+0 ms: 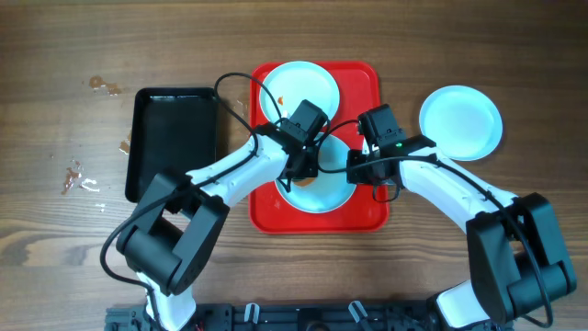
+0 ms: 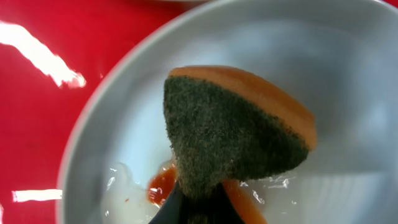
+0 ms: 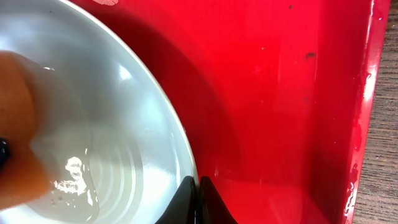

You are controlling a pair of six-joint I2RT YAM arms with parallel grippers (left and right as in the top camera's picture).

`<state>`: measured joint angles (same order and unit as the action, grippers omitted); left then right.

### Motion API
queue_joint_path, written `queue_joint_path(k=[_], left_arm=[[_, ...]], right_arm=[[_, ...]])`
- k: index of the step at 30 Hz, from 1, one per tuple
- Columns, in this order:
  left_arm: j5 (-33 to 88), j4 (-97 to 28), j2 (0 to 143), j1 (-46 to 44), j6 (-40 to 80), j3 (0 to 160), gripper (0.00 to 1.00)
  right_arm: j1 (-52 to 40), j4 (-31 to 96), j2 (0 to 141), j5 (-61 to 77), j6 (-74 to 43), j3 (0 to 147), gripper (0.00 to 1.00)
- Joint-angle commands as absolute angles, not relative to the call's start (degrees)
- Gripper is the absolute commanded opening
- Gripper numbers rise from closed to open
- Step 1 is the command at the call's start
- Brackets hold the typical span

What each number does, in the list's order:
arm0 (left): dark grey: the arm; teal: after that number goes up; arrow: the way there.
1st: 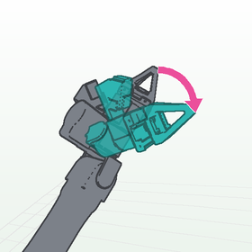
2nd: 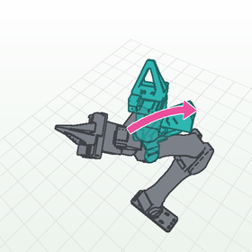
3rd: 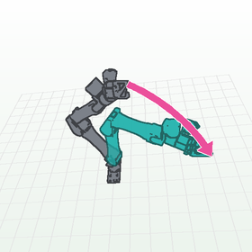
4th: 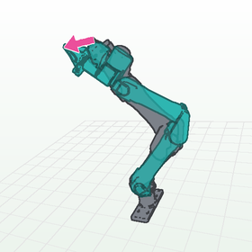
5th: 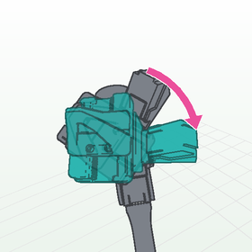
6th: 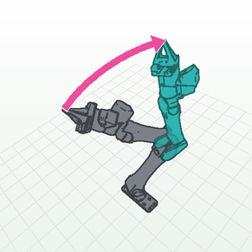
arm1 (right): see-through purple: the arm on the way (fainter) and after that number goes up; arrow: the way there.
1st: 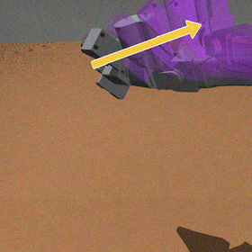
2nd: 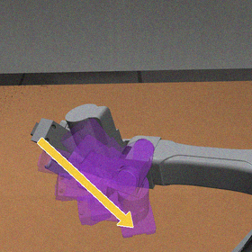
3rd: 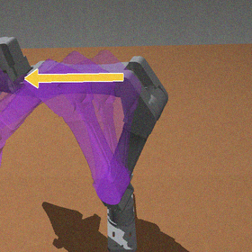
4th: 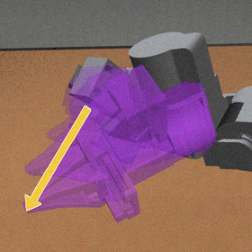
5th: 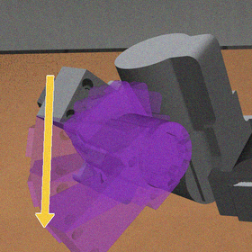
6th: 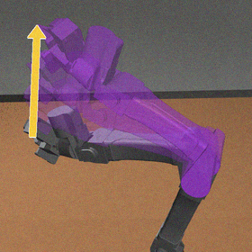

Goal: Clean dirty plates on tray and stack at the side

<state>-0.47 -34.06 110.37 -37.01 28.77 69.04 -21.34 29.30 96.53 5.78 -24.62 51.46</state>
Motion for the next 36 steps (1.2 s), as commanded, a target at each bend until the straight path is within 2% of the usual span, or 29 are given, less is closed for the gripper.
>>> queue_joint_path(k=[1, 4, 8, 14, 20, 28, 32, 36], left_arm=[[-14.44, -36.45, 114.21, -35.66, 25.67, 67.92, 0.04], [-21.98, -38.83, 114.21, -35.66, 25.71, 67.94, 0.04], [-25.69, -42.30, 114.13, -35.66, 26.20, 69.38, 0.04], [-26.28, -52.47, 113.56, -35.66, 32.29, 77.23, 0.04], [-25.08, -55.24, 109.14, -35.59, 33.95, 79.42, 0.04], [-15.84, -55.55, 100.99, -32.12, 33.87, 79.42, 0.04], [-6.37, -55.37, 96.92, -27.14, 31.35, 79.42, 0.04], [-2.66, -57.80, 94.59, -21.63, 28.16, 79.42, 0.04]], right_arm=[[-21.37, 30.76, 98.37, 4.49, -25.63, 50.85, 0.04], [-21.37, 30.79, 98.37, 4.49, -25.74, 50.85, 0.04], [-21.37, 30.96, 98.37, 4.49, -25.74, 50.85, 0.04], [-21.37, 31.44, 98.37, 4.45, -25.74, 50.85, 0.04], [-21.37, 33.10, 98.37, 1.61, -27.38, 50.85, 0.04], [-21.37, 35.09, 97.69, -0.25, -24.14, 53.06, 0.04], [-21.37, 37.43, 93.97, -2.63, -24.14, 54.98, 0.04], [-21.37, 38.94, 88.20, -5.85, -24.14, 55.24, 0.04]])
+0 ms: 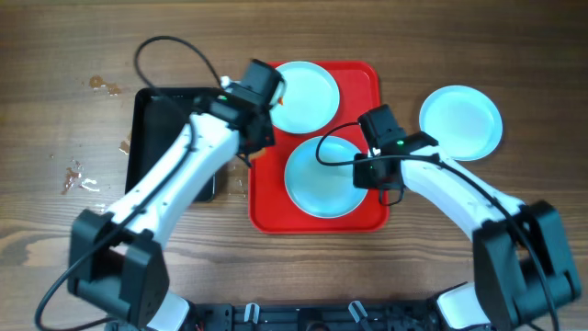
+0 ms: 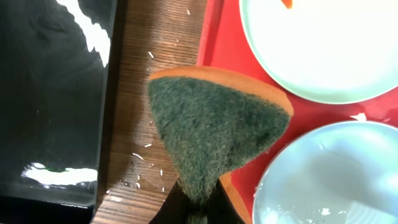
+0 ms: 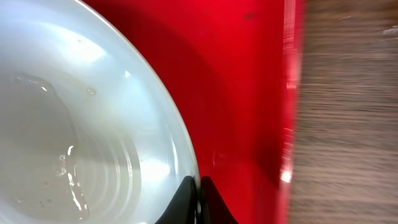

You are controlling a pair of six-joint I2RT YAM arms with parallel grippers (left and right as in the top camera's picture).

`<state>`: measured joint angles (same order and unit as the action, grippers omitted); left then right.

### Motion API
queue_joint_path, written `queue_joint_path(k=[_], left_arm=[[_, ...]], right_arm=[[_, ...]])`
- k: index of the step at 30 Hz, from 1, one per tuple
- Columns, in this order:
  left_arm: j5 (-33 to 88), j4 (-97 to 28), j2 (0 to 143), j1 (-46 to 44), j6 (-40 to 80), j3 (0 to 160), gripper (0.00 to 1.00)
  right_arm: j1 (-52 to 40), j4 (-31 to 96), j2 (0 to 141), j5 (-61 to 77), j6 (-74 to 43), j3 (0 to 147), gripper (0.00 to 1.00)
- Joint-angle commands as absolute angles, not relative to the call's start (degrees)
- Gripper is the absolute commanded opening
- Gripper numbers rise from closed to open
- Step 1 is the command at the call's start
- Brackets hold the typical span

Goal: Clean dirty plates on tray and stack at the side

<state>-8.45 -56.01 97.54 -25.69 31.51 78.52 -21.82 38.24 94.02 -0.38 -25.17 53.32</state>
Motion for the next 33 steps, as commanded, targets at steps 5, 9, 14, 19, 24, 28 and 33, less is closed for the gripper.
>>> queue_joint_path(k=[5, 9, 14, 19, 24, 28, 33], left_arm=[[-4.45, -64.29, 93.71, -13.02, 23.88, 79.40, 0.04], [-4.32, -64.58, 93.67, -3.64, 21.30, 77.78, 0.04], [6.15, -57.93, 93.69, 6.94, 15.16, 71.37, 0.04], [6.39, -49.12, 93.69, 7.94, 15.18, 63.90, 0.04], [6.15, -47.37, 93.69, 7.97, 15.18, 61.78, 0.04], [6.15, -47.31, 93.69, 7.94, 15.18, 61.80, 0.04], [6.15, -47.33, 93.69, 7.94, 15.20, 61.78, 0.04]], right_arm=[[-21.39, 40.60, 80.77, -9.72, -23.14, 55.24, 0.04], [-21.39, 41.54, 75.13, -11.18, -20.34, 55.24, 0.04], [-23.09, 41.76, 71.31, -16.32, -15.81, 55.24, 0.04], [-30.96, 41.63, 71.24, -30.04, -13.45, 55.29, 0.04], [-45.36, 42.06, 71.24, -52.93, -13.23, 55.29, 0.04], [-56.84, 39.66, 71.40, -70.85, -8.51, 55.29, 0.04], [-62.89, 31.62, 71.42, -80.47, 1.19, 55.29, 0.04]])
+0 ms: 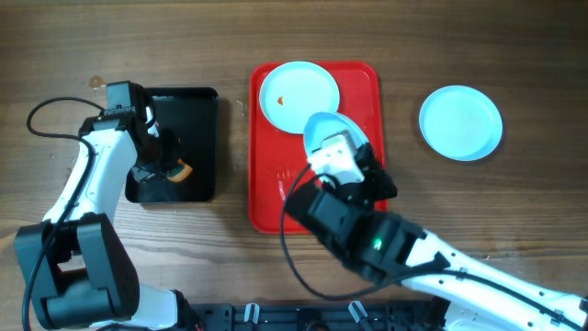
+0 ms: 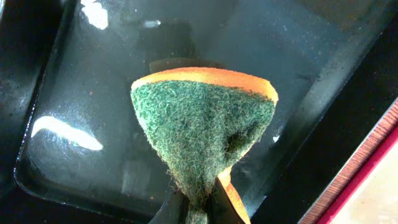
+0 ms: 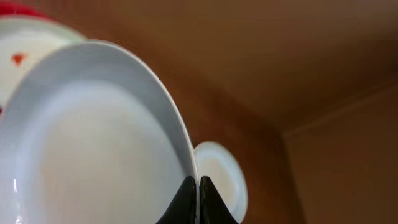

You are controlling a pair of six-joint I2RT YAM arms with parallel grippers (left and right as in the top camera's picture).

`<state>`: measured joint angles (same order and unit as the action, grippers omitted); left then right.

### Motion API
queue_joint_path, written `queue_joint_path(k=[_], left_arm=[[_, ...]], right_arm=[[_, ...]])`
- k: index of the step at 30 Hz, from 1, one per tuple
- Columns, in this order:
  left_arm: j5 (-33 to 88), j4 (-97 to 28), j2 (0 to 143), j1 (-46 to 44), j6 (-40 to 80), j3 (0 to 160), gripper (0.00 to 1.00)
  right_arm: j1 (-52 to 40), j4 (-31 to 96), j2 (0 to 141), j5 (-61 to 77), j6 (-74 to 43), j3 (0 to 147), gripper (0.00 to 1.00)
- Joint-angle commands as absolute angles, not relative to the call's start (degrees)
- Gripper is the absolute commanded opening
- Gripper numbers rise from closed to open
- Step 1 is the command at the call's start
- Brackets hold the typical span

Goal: Clean dirty plates on tray and stack at the side

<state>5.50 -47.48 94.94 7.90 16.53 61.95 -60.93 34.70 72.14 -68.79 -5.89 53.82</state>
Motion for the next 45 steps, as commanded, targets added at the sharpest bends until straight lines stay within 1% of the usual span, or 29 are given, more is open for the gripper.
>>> queue_joint_path(k=[1, 4, 6, 16, 17, 19, 20, 21, 22, 24, 25, 31, 40, 43, 45], left_arm=[[6.15, -47.33, 93.69, 7.94, 15.20, 61.78, 0.04], [6.15, -47.33, 93.69, 7.94, 15.18, 61.78, 0.04], [6.15, -47.31, 93.69, 7.94, 15.18, 61.78, 0.04], [6.15, -47.31, 93.69, 7.94, 15.18, 61.78, 0.04], [6.17, -47.33, 93.71, 7.94, 15.20, 61.78, 0.08], [6.17, -47.31, 93.69, 7.94, 15.18, 61.78, 0.27], [6.17, -47.31, 93.69, 7.94, 15.20, 61.78, 0.34], [6.17, -47.31, 93.69, 7.94, 15.20, 61.78, 0.47], [6.17, -47.31, 93.69, 7.94, 15.20, 61.78, 0.54], [6.17, -47.33, 93.69, 7.94, 15.20, 61.78, 0.64], [6.17, -47.31, 93.69, 7.94, 15.20, 61.80, 1.00], [6.17, -47.31, 93.69, 7.94, 15.20, 61.78, 1.00], [6.17, -47.31, 93.69, 7.94, 15.20, 61.78, 1.00], [6.17, -47.31, 93.69, 7.94, 15.20, 61.80, 1.00], [6.17, -47.31, 93.69, 7.94, 15.20, 61.80, 1.00]], right_arm=[[-63.26, 29.54, 71.42, -81.54, 3.38, 55.29, 0.04], [-63.48, 24.40, 71.42, -82.13, 7.77, 55.29, 0.04], [-63.48, 23.09, 71.42, -82.11, 8.71, 55.29, 0.04], [-63.46, 23.14, 71.46, -80.99, 8.82, 55.07, 0.05], [-63.46, 23.14, 71.46, -81.01, 8.84, 55.07, 0.04], [-63.46, 23.14, 71.46, -80.99, 8.82, 55.07, 0.04], [-63.46, 23.14, 71.46, -80.99, 8.80, 55.07, 0.05], [-63.46, 23.11, 71.46, -80.97, 8.80, 55.07, 0.04], [-63.46, 23.11, 71.46, -80.93, 8.78, 55.07, 0.04], [-63.46, 23.14, 71.46, -79.64, 7.73, 55.07, 0.04], [-63.46, 23.14, 71.46, -79.24, 6.50, 55.07, 0.04], [-63.29, 23.14, 71.46, -76.53, 5.76, 55.07, 0.04], [-58.57, 24.77, 71.46, -63.51, 3.42, 55.07, 0.04], [-56.36, 30.02, 71.46, -55.42, -3.73, 55.07, 0.04], [-54.30, 31.86, 71.46, -52.99, -6.57, 55.07, 0.04]])
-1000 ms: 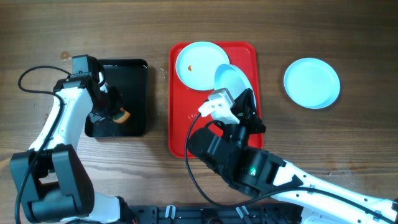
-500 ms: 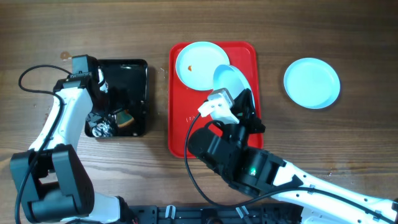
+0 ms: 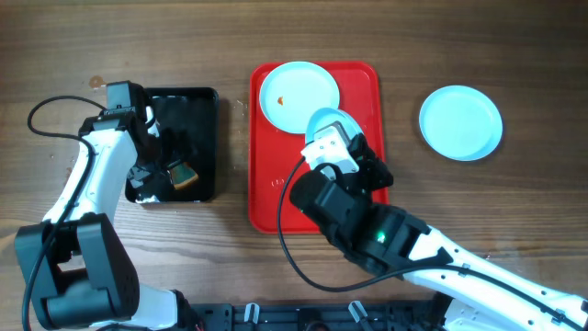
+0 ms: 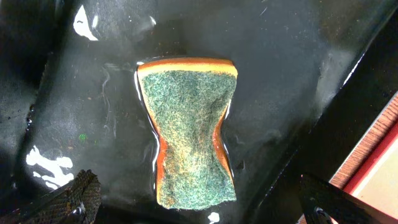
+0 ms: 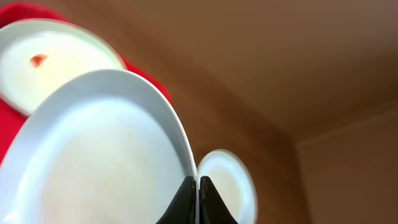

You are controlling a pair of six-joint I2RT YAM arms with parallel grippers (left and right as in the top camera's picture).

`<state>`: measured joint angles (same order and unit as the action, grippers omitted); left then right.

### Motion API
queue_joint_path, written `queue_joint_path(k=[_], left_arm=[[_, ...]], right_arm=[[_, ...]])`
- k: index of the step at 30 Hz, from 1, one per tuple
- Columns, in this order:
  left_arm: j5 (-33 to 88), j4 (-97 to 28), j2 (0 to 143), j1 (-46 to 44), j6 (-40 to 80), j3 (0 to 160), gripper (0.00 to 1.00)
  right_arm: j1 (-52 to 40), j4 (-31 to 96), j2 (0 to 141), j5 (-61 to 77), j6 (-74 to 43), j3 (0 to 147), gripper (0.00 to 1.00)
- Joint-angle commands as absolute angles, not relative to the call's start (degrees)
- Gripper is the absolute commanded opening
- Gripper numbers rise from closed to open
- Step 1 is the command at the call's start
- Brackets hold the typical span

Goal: Clean dirty plates on tray and stack at the side
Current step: 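Stack the plate onto the plate beside the red tray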

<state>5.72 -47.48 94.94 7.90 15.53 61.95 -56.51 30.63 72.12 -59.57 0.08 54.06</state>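
Note:
My right gripper is shut on the rim of a wiped white plate, lifted high above the red tray and tilted. A second white plate with a small red smear lies at the tray's far end. One clean plate rests on the wood to the right. The green-and-orange sponge lies flat in the wet black tray; my left gripper hangs open over it, fingers wide on either side.
Small scraps and a stain lie on the wooden table left of the black tray. My raised right arm covers the near half of the red tray in the overhead view.
My left gripper has opened and let go of the sponge, which now lies flat in the black tray's water. The right gripper still holds the lifted plate, shifted slightly.
My left gripper held the sponge on the sauce-stained near plate while the right pinched its rim. Then the sponge was off beside the tray. Later it was over the black tray and the plate was lifted; now the sponge is released there.

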Motion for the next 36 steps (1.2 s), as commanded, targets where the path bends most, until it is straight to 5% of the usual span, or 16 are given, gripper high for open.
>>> queue_joint_path(k=[1, 19, 30, 36], left_arm=[[6.17, -47.31, 93.69, 7.94, 15.20, 61.78, 1.00], [6.17, -47.31, 93.69, 7.94, 15.20, 61.78, 1.00], [6.17, -47.31, 93.69, 7.94, 15.20, 61.80, 1.00], [6.17, -47.31, 93.69, 7.94, 15.20, 61.78, 1.00]], right_arm=[[-53.63, 31.83, 71.46, -52.99, -6.55, 55.07, 0.04], [-48.14, 17.30, 71.46, -53.08, 20.95, 55.07, 0.04], [-48.14, 17.15, 71.46, -54.63, 20.21, 55.07, 0.04], [-42.13, 21.82, 71.46, -53.10, -0.71, 55.07, 0.04]])
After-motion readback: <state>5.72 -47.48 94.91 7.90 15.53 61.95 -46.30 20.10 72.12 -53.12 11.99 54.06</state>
